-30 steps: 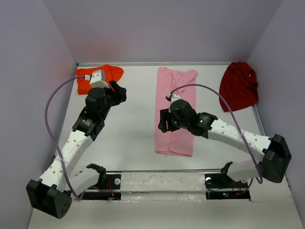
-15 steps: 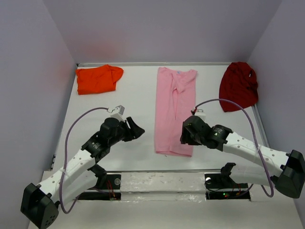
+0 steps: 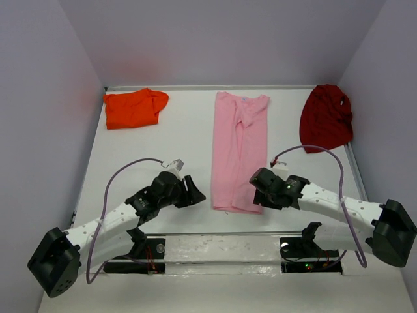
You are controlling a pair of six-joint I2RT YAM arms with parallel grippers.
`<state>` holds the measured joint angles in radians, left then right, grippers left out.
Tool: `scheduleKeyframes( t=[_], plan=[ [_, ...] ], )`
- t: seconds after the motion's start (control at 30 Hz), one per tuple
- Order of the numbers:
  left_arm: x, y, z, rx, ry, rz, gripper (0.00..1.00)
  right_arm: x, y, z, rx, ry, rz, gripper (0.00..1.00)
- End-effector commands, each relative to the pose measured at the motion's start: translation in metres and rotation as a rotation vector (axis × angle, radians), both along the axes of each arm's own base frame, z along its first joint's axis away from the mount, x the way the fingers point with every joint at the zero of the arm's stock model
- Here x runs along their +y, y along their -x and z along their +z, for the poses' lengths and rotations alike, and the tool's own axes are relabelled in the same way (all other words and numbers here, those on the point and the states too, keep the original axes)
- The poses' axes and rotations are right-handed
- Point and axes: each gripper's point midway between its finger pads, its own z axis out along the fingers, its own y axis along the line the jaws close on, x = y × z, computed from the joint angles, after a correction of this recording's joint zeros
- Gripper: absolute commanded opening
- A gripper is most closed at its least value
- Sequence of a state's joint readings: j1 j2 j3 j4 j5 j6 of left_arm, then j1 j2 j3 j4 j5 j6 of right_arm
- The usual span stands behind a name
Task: Fold and stack the t-shirts
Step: Fold the tshirt
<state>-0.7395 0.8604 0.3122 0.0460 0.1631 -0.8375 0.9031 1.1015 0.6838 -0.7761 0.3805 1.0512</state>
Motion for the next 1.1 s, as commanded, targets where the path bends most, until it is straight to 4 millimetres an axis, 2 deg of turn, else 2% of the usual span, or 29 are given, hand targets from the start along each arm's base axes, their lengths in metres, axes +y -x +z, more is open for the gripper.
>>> scheduleKeyframes(
  t=[0.0, 0.2, 0.23, 0.37, 0.5, 0.8, 1.07],
  plan=[
    [-0.017, 0.004, 0.001, 0.001, 0.043, -0.046, 0.61, 0.003, -0.005, -0.010, -0.003, 0.004, -0.036, 0.58],
    [-0.029, 0.007, -0.003, 0.007, 0.030, -0.079, 0.61, 0.010, -0.006, -0.020, 0.022, 0.011, -0.020, 0.58],
    [-0.032, 0.006, 0.001, -0.002, 0.038, -0.084, 0.61, 0.009, -0.003, -0.024, 0.036, 0.017, -0.019, 0.58],
    [-0.039, 0.007, -0.006, 0.015, 0.031, -0.102, 0.61, 0.004, 0.007, -0.033, 0.070, 0.001, -0.030, 0.57],
    [-0.047, 0.009, -0.011, 0.024, 0.018, -0.126, 0.61, -0.002, 0.018, -0.035, 0.088, -0.007, -0.046, 0.57],
    [-0.062, 0.001, -0.013, 0.008, 0.011, -0.144, 0.61, -0.012, 0.027, -0.041, 0.108, -0.007, -0.081, 0.57],
    [-0.068, -0.003, -0.017, -0.003, -0.013, -0.156, 0.61, 0.003, 0.022, -0.042, 0.108, -0.050, -0.073, 0.56]
  ],
)
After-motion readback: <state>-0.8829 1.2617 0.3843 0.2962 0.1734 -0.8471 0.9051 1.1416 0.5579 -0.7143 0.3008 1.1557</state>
